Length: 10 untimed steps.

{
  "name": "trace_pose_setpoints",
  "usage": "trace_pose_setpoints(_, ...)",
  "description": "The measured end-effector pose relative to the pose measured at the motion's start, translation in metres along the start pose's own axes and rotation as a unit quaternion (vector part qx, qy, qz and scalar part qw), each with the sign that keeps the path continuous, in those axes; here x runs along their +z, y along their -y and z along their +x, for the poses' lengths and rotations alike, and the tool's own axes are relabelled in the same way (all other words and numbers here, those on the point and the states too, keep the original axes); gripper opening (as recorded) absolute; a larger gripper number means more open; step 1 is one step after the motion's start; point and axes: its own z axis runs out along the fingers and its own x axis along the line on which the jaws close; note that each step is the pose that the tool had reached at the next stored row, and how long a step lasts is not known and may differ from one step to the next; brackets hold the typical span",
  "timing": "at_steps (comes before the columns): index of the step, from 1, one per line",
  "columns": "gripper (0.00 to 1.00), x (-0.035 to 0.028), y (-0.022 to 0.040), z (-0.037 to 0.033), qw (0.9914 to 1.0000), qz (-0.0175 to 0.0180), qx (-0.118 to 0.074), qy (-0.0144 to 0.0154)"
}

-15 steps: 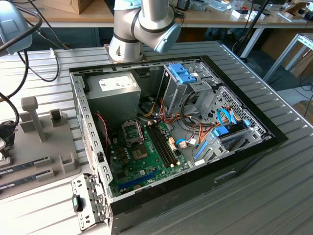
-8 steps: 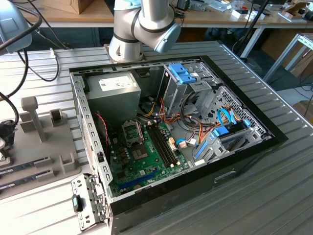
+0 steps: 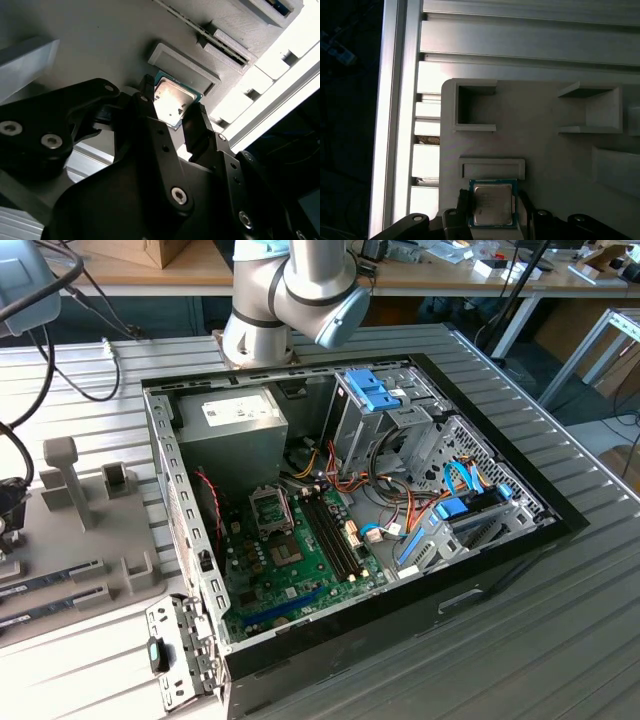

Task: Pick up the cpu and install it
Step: 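Pick up the cpu and move it towards the insertion slot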

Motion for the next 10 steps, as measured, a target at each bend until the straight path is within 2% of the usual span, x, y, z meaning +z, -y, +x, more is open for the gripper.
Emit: trace_pose_setpoints(10, 0.47, -0.0022, 0.0, 0.0, 1.0, -0.0004, 0.0, 0.0)
